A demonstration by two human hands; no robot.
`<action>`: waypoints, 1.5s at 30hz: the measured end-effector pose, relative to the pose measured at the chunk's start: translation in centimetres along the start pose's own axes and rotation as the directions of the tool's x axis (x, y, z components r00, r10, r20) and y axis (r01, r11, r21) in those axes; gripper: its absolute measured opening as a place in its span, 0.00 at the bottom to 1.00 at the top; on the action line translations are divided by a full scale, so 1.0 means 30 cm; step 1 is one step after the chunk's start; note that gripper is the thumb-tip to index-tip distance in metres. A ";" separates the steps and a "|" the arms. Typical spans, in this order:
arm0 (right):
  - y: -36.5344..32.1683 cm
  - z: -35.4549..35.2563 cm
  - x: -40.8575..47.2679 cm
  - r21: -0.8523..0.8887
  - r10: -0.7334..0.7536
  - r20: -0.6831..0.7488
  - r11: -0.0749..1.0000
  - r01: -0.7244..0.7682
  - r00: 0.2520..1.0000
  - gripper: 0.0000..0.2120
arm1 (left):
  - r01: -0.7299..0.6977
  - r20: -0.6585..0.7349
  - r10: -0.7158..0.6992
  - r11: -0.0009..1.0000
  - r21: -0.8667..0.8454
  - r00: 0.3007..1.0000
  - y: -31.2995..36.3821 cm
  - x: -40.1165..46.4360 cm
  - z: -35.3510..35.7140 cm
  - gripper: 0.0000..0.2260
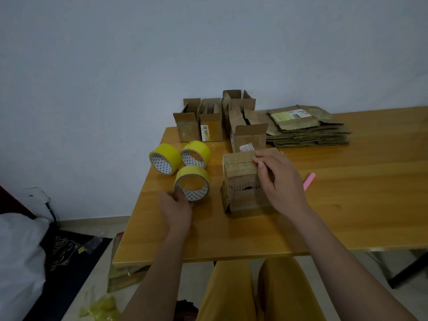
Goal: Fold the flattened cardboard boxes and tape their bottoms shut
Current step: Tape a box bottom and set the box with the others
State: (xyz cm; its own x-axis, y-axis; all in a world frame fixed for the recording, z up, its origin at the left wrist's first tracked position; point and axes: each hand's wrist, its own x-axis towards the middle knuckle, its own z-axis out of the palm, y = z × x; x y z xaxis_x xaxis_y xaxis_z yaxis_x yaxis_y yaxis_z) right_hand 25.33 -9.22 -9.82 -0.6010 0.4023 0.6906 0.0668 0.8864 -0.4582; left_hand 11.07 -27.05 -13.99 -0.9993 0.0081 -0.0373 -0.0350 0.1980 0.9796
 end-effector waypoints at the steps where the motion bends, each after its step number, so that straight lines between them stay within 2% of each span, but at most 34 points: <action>1: 0.002 0.002 0.002 -0.005 0.003 -0.001 1.000 -0.003 1.000 0.17 | 0.105 0.040 -0.101 0.988 -0.115 0.994 0.000 0.010 -0.003 0.09; 3: -0.003 0.007 0.007 -0.030 0.019 -0.003 0.999 -0.019 1.000 0.18 | 0.296 0.133 -0.268 0.913 -0.280 0.954 0.004 0.024 -0.006 0.11; 6: -0.010 0.015 0.008 -0.037 0.028 0.003 0.999 -0.028 1.000 0.19 | 0.361 0.115 -0.342 0.875 -0.322 0.932 0.023 0.018 -0.008 0.06; 9: -0.002 0.008 0.005 -0.018 0.008 0.022 1.000 -0.007 1.000 0.18 | 0.270 0.055 -0.266 0.913 -0.305 0.962 0.052 0.015 -0.011 0.06; 11: 0.009 0.004 0.009 -0.015 0.000 0.031 1.000 0.001 1.000 0.17 | 0.198 0.072 -0.185 0.941 -0.275 0.980 0.077 0.013 -0.004 0.06; 15: 0.011 0.000 0.013 -0.001 -0.001 0.030 1.000 0.001 1.000 0.17 | 0.172 0.078 -0.158 0.955 -0.241 0.984 0.066 0.033 0.003 0.07; 18: 0.008 0.004 0.012 -0.005 -0.013 0.016 1.000 0.013 1.000 0.16 | 0.090 0.024 -0.088 0.993 -0.081 0.996 0.036 0.067 0.010 0.08; 21: 0.012 0.006 0.013 -0.009 -0.005 0.012 1.000 0.005 1.000 0.15 | 0.038 0.062 -0.040 0.999 0.028 0.997 0.037 0.063 0.019 0.09; 23: 0.013 0.005 0.011 0.003 -0.010 0.008 1.000 0.010 1.000 0.15 | 0.030 0.075 -0.025 0.997 -0.077 0.997 0.088 0.029 0.009 0.09; 27: 0.007 0.004 0.014 -0.005 0.009 0.026 1.000 -0.008 1.000 0.16 | -0.138 -0.004 0.142 0.954 -0.267 0.990 0.321 0.046 -0.014 0.09; 29: -0.001 0.008 0.019 0.017 0.044 0.022 0.999 -0.044 0.999 0.16 | -0.086 0.111 0.138 0.921 -0.380 0.984 0.441 0.039 -0.011 0.10; 31: -0.014 0.001 0.030 0.080 0.078 0.016 0.994 -0.079 0.997 0.16 | 0.070 0.315 0.087 0.887 -0.455 0.945 0.499 -0.003 0.013 0.10; 33: -0.031 -0.021 0.047 0.169 0.134 0.035 0.976 -0.138 0.990 0.14 | 0.245 0.474 0.003 0.853 -0.460 0.880 0.518 -0.056 0.051 0.11; 35: -0.050 -0.060 0.067 0.266 0.228 0.088 0.933 -0.244 0.970 0.14 | 0.387 0.564 -0.062 0.788 -0.479 0.823 0.522 -0.095 0.089 0.10; 38: -0.064 -0.097 0.095 0.334 0.333 0.184 0.864 -0.378 0.925 0.12 | 0.518 0.634 -0.114 0.695 -0.499 0.765 0.515 -0.134 0.138 0.06; 41: -0.052 -0.104 0.114 0.324 0.364 0.164 0.858 -0.398 0.917 0.14 | 0.523 0.655 -0.099 0.695 -0.494 0.749 0.498 -0.158 0.171 0.08; 43: -0.037 -0.102 0.123 0.293 0.385 0.143 0.863 -0.411 0.912 0.15 | 0.451 0.624 -0.088 0.769 -0.453 0.777 0.484 -0.158 0.183 0.06; 45: -0.032 -0.099 0.126 0.252 0.394 0.153 0.871 -0.421 0.906 0.15 | 0.294 0.540 -0.051 0.880 -0.373 0.840 0.466 -0.154 0.194 0.05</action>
State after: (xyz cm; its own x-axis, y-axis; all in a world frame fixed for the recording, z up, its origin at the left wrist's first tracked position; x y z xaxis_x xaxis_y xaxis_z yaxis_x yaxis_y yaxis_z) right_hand 25.35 -7.87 -5.10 -0.6407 0.6783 0.3598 0.1104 0.5451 -0.8311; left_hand 15.30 -18.60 -1.27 -0.8293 0.5261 -0.1885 -0.3299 -0.1886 0.9250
